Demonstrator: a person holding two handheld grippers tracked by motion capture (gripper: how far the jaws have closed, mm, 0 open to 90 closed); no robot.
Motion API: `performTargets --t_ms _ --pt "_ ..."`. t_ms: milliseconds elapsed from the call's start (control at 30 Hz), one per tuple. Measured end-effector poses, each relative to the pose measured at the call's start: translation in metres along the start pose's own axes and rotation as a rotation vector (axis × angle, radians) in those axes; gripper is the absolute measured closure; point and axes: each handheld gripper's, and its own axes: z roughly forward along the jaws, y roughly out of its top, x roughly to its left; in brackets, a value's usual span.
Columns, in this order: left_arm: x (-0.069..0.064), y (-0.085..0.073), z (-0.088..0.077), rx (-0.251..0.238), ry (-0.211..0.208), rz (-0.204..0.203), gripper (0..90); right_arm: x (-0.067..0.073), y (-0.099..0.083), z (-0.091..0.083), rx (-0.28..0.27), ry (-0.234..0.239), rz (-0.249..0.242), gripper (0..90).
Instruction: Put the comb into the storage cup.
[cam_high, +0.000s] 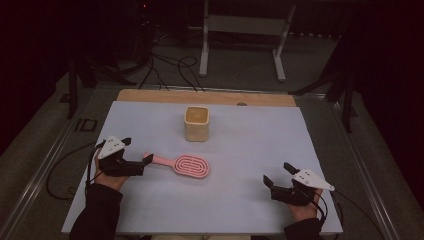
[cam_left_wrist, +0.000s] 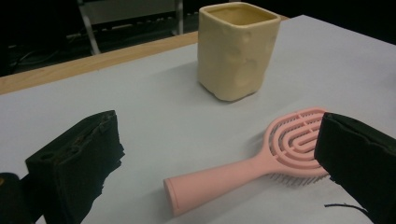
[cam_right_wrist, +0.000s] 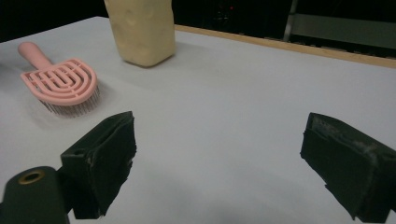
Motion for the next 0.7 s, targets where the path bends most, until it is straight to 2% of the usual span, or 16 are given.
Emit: performTargets --t_ms 233,400,533,700 --pt "0.004 0.003 0.009 0.022 0.009 0.002 1.1 0.002 0.0 0.002 0.009 0.005 -0.007 10.0" --pt "0.006 0.006 0.018 0.031 0.004 -0.012 1.3 0.001 0.0 0.001 0.003 -0.003 0.0 10.1" --pt "0.007 0.007 0.026 0.061 -0.02 -0.038 2.7 0.0 0.0 0.001 0.0 -0.005 0.006 10.1" --pt "0.005 0.008 0.036 0.105 -0.019 -0.034 7.2 0.0 0.0 0.002 0.002 -0.005 0.007 10.1"
